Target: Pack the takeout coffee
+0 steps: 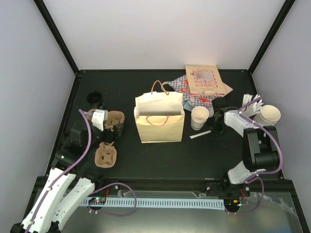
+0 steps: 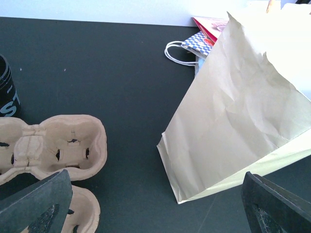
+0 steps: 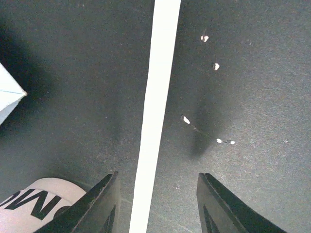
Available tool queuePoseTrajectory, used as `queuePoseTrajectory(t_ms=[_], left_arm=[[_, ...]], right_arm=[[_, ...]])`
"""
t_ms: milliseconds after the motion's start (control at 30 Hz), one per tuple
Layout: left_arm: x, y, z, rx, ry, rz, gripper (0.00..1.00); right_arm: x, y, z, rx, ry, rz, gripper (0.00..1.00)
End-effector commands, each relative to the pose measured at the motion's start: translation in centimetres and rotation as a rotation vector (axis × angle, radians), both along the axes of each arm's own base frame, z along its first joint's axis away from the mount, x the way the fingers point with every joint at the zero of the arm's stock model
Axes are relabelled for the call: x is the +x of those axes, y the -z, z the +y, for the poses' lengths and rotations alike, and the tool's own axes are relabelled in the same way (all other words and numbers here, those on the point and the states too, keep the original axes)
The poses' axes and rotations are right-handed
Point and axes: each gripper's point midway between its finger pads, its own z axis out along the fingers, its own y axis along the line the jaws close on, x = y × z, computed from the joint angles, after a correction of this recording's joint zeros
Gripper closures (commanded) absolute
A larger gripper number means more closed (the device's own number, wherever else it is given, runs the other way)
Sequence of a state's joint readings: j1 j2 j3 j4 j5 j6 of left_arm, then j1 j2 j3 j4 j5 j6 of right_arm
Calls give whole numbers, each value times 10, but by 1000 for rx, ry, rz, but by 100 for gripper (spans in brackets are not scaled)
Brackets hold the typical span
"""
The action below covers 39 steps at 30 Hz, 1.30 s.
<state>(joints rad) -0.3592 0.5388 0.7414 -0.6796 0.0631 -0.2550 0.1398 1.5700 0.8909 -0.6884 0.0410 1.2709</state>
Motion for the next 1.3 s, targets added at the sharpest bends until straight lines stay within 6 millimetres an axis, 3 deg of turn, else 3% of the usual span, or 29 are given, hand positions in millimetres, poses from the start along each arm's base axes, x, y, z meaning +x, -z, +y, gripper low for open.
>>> queuePoseTrajectory(t_ms=[0, 867, 1267], left_arm=[[3, -7, 5, 5, -23, -35, 2], [5, -5, 5, 7, -26, -28, 2], [4, -6, 7, 8, -37, -32, 2]], right_arm=[[0, 4, -7, -36, 26, 36, 54], [-6, 0, -3, 13, -1, -55, 57], [8, 6, -9, -13, 7, -18, 58]])
